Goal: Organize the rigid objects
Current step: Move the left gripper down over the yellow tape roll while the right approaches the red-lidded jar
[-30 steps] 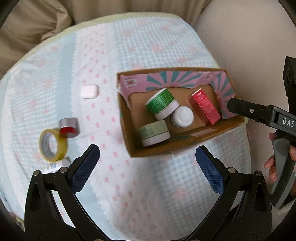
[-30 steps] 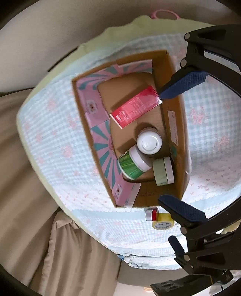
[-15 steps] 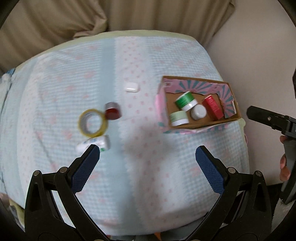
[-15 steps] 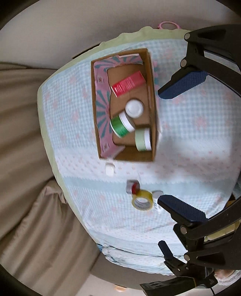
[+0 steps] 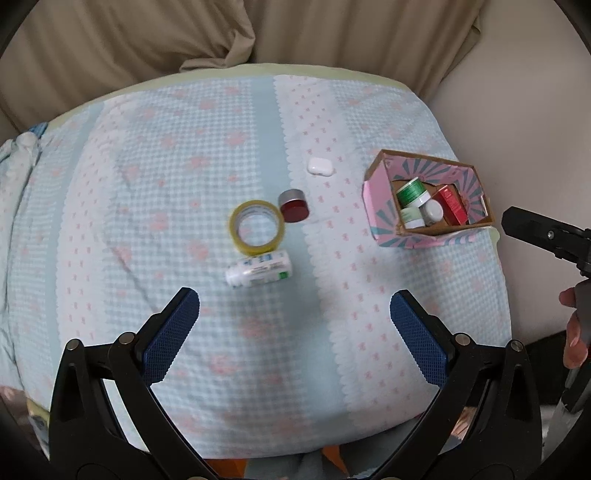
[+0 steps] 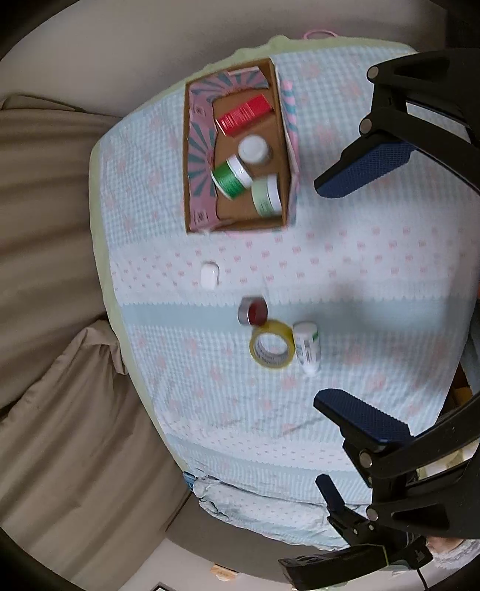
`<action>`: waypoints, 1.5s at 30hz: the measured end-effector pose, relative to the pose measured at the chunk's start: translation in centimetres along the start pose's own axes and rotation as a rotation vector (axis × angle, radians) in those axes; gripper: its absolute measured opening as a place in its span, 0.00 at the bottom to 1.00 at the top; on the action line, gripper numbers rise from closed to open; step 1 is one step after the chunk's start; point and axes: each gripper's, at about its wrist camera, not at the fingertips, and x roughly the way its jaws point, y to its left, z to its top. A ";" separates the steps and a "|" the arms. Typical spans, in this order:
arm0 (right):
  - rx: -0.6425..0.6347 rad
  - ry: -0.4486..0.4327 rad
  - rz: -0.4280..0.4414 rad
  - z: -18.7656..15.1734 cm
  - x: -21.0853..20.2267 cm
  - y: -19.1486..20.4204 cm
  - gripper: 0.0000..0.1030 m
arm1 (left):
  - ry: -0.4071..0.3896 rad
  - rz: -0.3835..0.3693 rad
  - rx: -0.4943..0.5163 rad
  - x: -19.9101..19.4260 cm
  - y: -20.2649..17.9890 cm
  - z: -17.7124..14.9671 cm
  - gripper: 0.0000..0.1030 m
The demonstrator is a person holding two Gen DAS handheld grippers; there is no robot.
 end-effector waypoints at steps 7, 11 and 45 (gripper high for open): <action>0.039 0.013 -0.013 -0.3 2.8 4.7 1.00 | 0.032 -0.033 0.053 1.3 3.8 0.5 1.00; 0.058 0.035 -0.012 -0.1 4.6 6.2 1.00 | 0.064 -0.034 0.084 3.3 5.1 1.1 1.00; 0.172 0.400 0.099 8.1 33.5 0.6 1.00 | 0.351 -0.012 0.002 31.9 6.1 4.6 1.00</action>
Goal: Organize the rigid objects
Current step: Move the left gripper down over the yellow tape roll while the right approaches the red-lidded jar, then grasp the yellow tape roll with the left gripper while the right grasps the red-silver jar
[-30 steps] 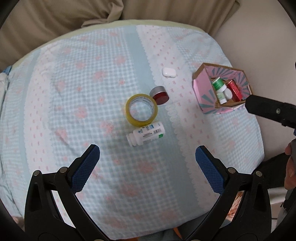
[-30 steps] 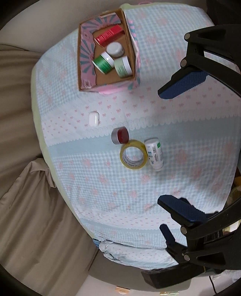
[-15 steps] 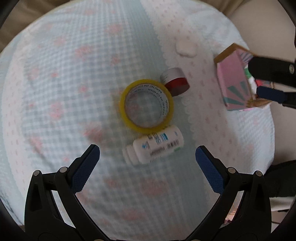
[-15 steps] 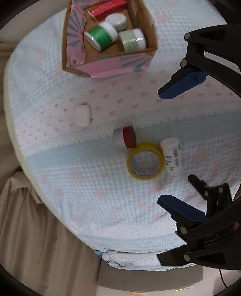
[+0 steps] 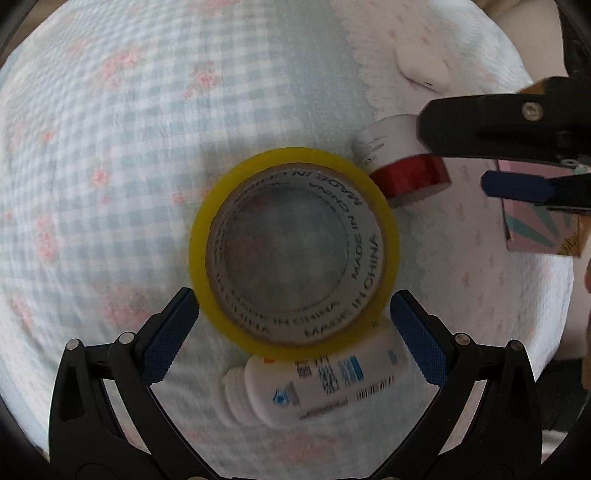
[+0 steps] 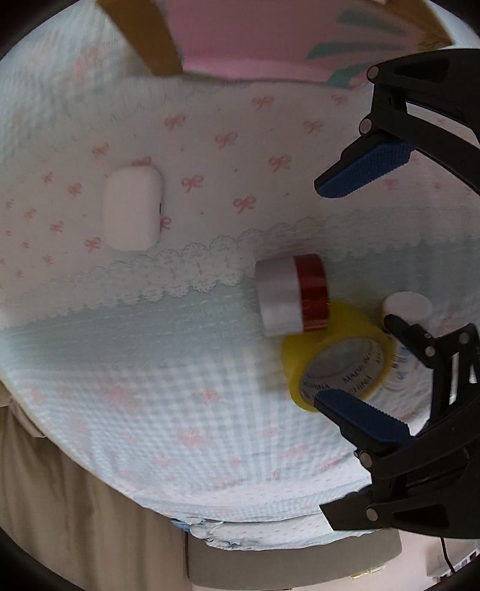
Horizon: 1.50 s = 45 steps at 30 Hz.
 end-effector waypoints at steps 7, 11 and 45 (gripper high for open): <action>0.033 0.034 0.039 1.3 2.7 -1.0 0.85 | -0.027 0.037 0.009 1.4 -1.0 0.4 1.00; 0.039 0.053 0.037 1.5 3.7 -0.9 0.70 | -0.054 0.077 0.049 1.9 -2.4 0.8 0.97; 0.014 -0.163 0.091 -2.2 -6.1 4.6 0.50 | -0.290 0.031 0.067 -13.7 2.2 -0.2 0.93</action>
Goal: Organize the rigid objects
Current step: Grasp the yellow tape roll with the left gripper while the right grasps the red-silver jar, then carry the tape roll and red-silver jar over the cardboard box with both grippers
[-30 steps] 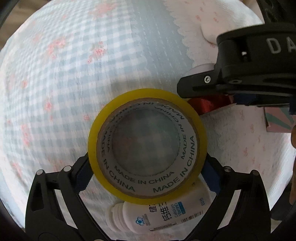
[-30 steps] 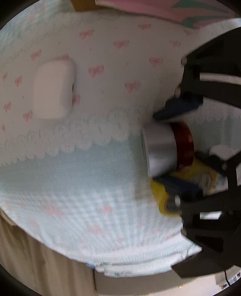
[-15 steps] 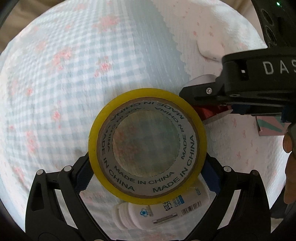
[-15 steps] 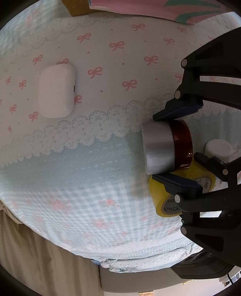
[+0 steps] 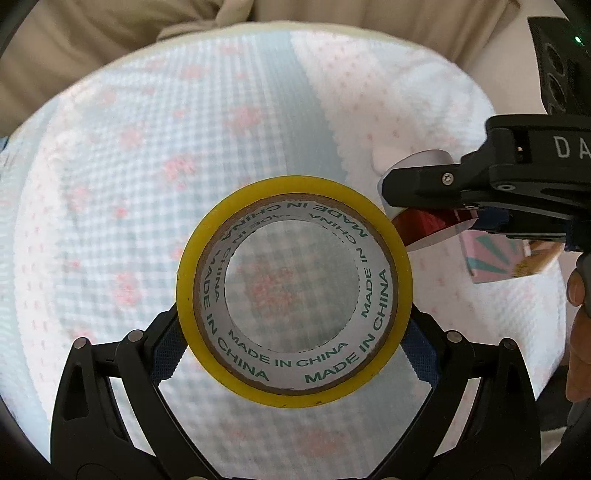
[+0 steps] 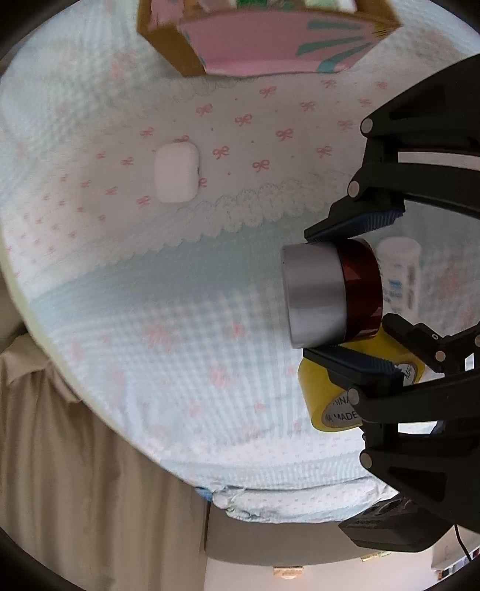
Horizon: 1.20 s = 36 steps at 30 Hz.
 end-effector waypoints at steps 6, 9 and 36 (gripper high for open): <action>-0.003 -0.069 0.017 -2.3 -6.3 2.3 0.50 | -0.042 -0.038 0.021 -6.8 -0.9 0.2 0.93; 0.003 -0.105 0.027 -3.3 -9.7 2.8 0.50 | -0.070 -0.056 0.043 -9.8 -2.4 0.9 0.93; 0.044 -0.249 -0.018 -4.7 -31.6 -16.4 0.50 | -0.113 -0.141 0.103 -13.1 -30.3 3.2 0.93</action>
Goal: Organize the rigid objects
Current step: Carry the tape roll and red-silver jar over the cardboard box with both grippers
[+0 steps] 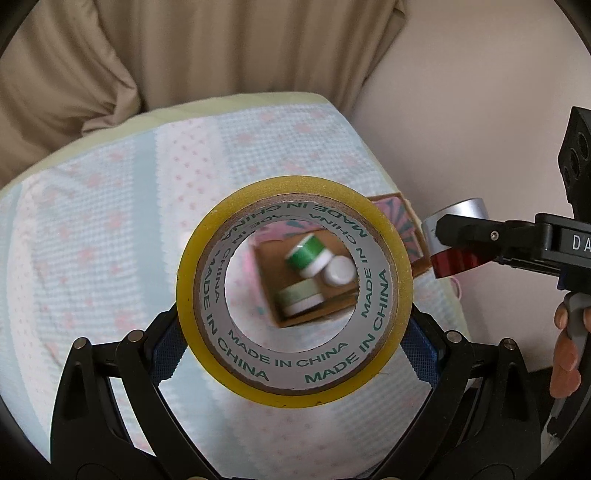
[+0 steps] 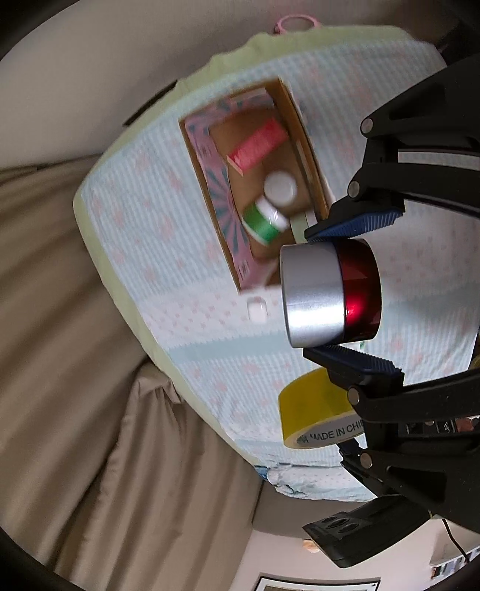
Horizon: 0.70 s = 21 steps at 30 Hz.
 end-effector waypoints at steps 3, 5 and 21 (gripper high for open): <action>0.006 0.003 -0.017 1.1 -0.7 -3.1 0.50 | 0.018 -0.002 -0.007 2.3 -1.7 0.3 0.94; 0.016 0.008 -0.019 1.9 -1.0 -5.3 0.50 | 0.034 -0.001 -0.009 4.0 -3.2 0.6 0.93; -0.033 0.130 -0.118 8.9 7.8 -15.9 0.50 | 0.216 0.055 0.071 20.6 -7.9 4.4 0.94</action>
